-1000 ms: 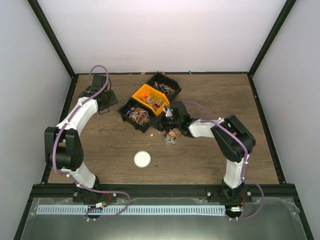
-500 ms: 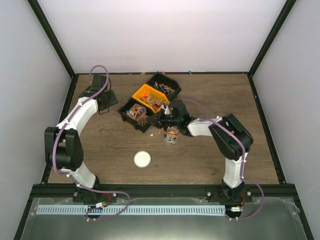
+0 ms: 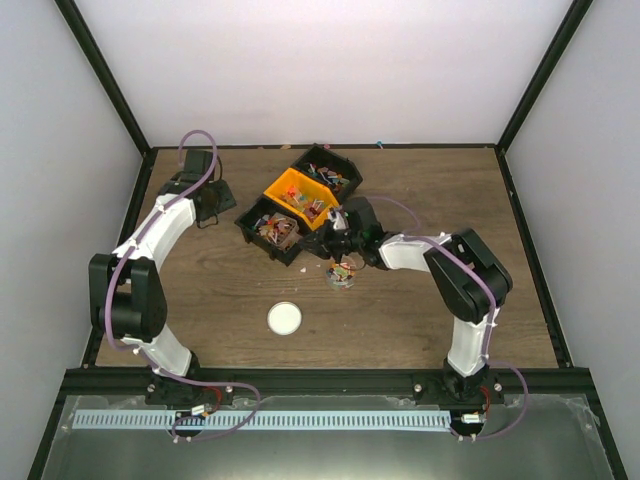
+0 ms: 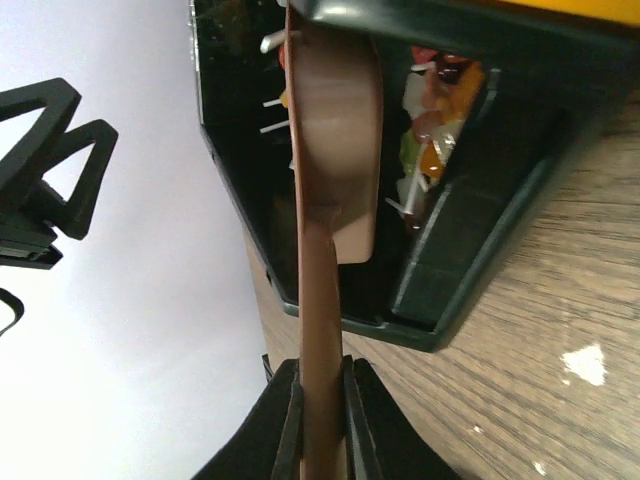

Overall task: Pack the candies
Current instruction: Scoop the fake candies from the storage box.

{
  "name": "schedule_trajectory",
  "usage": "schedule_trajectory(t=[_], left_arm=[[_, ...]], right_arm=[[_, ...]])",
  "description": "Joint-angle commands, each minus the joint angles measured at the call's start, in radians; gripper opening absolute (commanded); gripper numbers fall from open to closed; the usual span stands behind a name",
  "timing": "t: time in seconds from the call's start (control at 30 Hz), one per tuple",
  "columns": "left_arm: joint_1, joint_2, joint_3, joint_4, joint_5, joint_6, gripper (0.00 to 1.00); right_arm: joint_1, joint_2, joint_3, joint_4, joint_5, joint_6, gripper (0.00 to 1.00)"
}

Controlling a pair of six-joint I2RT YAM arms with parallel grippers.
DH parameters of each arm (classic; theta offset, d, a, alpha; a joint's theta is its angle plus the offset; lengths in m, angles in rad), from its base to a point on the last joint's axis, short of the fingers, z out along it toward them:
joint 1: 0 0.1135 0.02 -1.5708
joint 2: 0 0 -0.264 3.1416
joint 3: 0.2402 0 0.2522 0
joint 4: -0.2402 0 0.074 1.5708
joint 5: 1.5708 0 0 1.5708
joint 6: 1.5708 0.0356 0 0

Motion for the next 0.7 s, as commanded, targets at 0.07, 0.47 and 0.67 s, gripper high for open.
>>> schedule_trajectory(t=[0.07, 0.47, 0.67], left_arm=[[0.003, -0.004, 0.023, 0.000, -0.002, 0.014, 0.52], [0.002, -0.010, 0.019, -0.002, 0.000, 0.014, 0.53], [0.002, -0.010, 0.021, -0.003, 0.003, 0.014, 0.53]], right_arm=[[-0.034, -0.074, -0.030, 0.065, -0.015, -0.005, 0.01], [-0.084, -0.165, -0.225, 0.311, -0.062, 0.112, 0.01], [-0.120, -0.214, -0.339, 0.476, -0.086, 0.186, 0.01]])
